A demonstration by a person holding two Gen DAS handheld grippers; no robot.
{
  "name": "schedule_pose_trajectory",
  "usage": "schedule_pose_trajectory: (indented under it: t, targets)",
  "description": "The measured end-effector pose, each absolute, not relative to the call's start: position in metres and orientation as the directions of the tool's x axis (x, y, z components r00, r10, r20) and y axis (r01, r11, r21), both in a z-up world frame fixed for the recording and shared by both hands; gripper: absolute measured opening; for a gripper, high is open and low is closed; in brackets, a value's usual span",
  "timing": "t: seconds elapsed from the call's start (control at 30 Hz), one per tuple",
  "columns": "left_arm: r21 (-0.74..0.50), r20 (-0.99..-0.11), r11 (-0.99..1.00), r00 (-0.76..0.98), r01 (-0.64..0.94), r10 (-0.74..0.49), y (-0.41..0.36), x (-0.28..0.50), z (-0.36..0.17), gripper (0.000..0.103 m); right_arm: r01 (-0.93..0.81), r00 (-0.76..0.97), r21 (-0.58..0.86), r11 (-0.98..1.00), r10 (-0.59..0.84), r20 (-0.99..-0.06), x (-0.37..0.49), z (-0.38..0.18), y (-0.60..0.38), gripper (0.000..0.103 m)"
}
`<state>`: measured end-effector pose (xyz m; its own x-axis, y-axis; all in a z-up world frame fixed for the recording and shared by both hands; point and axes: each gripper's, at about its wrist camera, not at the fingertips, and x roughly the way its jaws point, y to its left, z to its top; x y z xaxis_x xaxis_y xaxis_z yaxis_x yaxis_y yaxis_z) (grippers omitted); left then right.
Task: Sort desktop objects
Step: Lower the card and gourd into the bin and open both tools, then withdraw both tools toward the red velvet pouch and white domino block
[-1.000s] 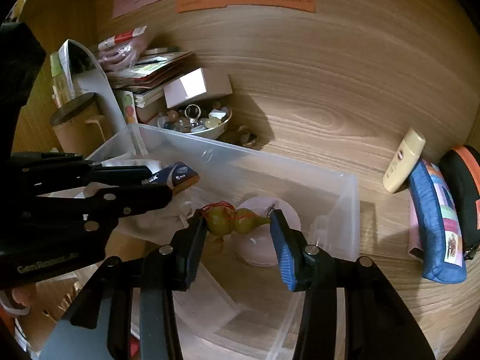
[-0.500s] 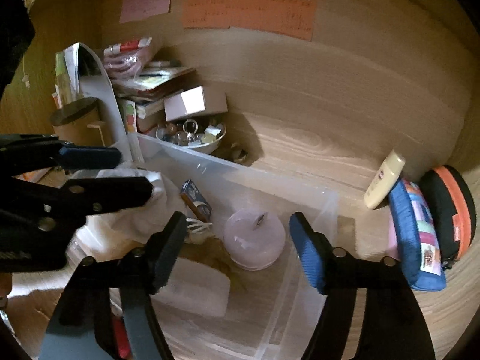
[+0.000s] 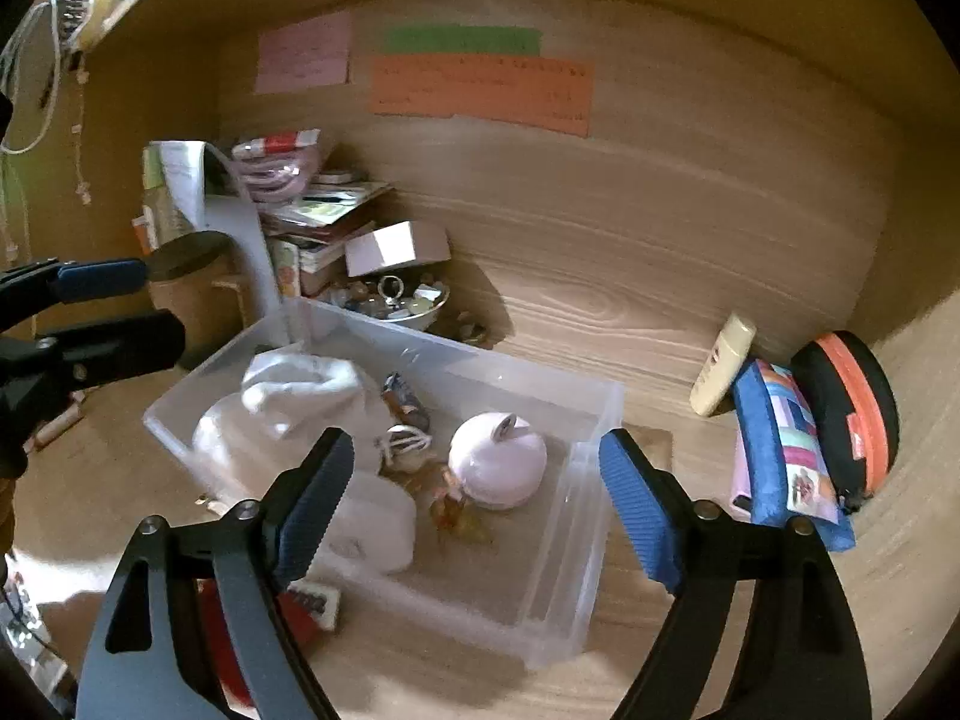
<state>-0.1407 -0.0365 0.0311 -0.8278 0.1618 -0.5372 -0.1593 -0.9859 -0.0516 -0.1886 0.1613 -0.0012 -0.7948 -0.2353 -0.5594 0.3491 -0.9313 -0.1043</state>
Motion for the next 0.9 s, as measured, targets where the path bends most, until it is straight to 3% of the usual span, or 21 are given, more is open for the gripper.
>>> schedule_pose_trajectory:
  t: [0.73, 0.9]
  targets:
    - [-0.150, -0.796, -0.949, -0.535, -0.278, 0.283, 0.003, -0.120, -0.079, 0.095, 0.321, -0.749, -0.107, -0.941, -0.183, -0.636, -0.135, -0.039, 0.177, 0.083]
    - [-0.107, -0.845, -0.960, -0.485, -0.259, 0.225, 0.018, -0.135, -0.088, 0.096, 0.319, -0.745, -0.095, -0.943, -0.187, -0.641, -0.133, -0.042, 0.183, 0.083]
